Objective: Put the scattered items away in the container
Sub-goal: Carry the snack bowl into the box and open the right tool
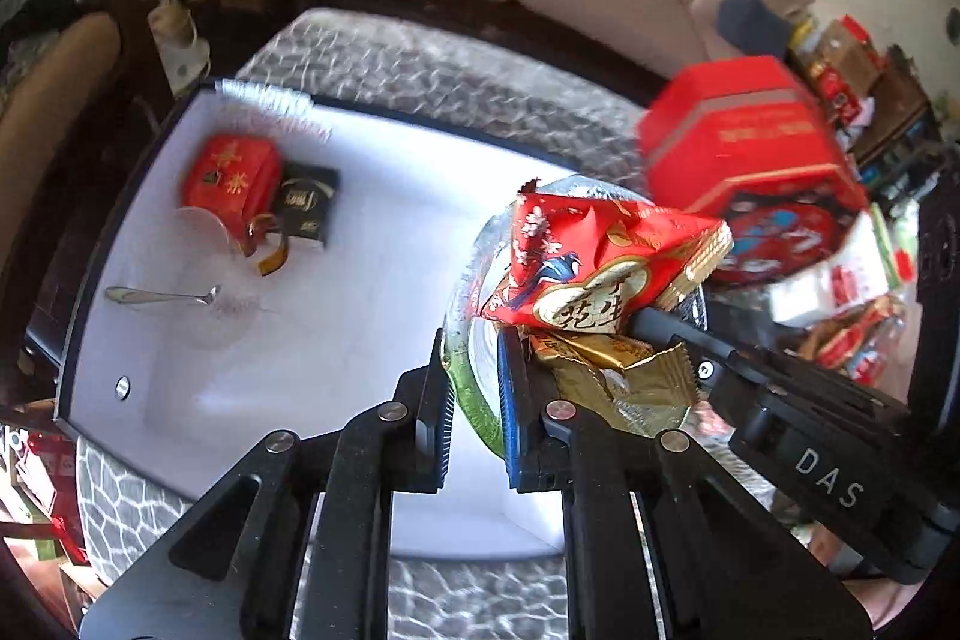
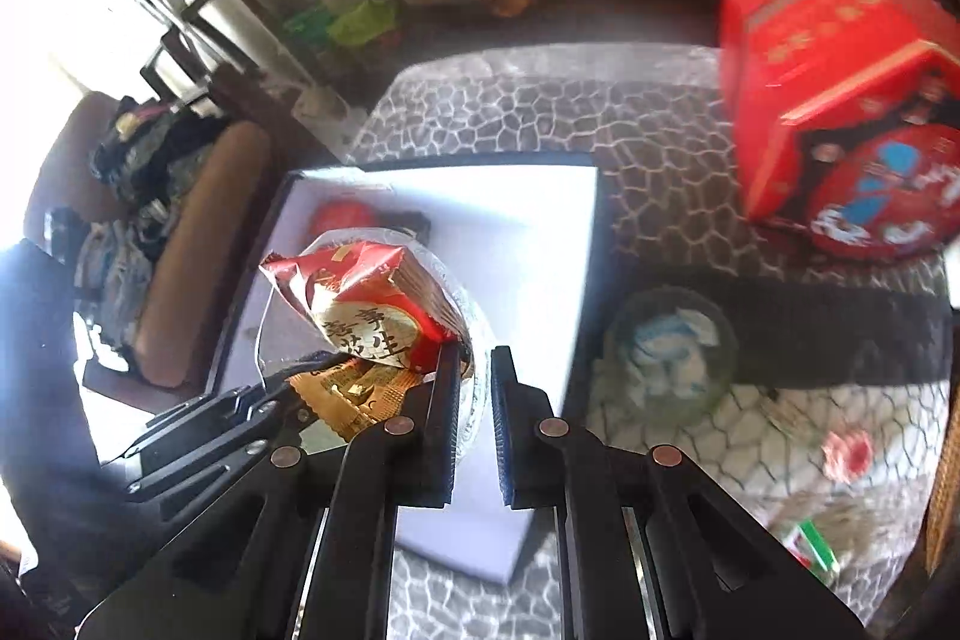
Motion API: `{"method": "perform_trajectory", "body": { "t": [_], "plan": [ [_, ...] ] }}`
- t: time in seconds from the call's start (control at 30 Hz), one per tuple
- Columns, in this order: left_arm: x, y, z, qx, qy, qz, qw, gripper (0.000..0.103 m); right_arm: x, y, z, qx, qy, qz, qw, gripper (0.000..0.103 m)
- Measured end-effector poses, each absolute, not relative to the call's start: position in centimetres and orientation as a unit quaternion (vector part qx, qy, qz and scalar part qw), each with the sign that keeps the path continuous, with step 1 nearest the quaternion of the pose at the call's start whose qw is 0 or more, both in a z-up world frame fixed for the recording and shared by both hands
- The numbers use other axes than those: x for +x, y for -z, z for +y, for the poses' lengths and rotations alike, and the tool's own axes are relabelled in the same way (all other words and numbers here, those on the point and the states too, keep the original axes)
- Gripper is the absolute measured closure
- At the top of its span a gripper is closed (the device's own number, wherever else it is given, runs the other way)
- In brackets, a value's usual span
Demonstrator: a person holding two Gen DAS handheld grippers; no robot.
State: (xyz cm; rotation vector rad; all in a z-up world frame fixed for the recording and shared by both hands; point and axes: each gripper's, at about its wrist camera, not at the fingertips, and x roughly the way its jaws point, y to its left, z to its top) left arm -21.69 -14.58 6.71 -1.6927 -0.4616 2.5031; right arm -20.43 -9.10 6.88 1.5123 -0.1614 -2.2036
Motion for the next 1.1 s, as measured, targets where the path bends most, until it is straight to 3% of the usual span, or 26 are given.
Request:
{"method": "perform_trajectory", "body": {
  "t": [0.3,0.53,0.7,0.9,1.1],
  "plan": [
    [-27.8,2.5,-17.5,-0.615,-0.774,-0.145,0.034,0.092,-26.1,2.5,-14.2,0.600,0.772,-0.006,0.209,0.094],
    [-29.7,5.9,-18.9,-0.643,-0.749,-0.156,0.026,0.092,-27.2,5.5,-16.4,0.611,0.763,0.054,0.203,0.093],
    [-30.1,6.1,-18.4,-0.641,-0.748,-0.172,0.025,0.092,-27.8,4.7,-16.4,0.600,0.771,0.090,0.193,0.094],
    [-30.6,6.2,-16.6,-0.637,-0.744,-0.201,0.014,0.092,-28.1,-0.2,-16.0,0.542,0.798,0.184,0.189,0.093],
    [-30.5,6.7,-14.5,-0.637,-0.741,-0.213,-0.001,0.092,-27.9,-4.0,-12.1,0.516,0.817,0.157,0.204,0.093]
  ]
}}
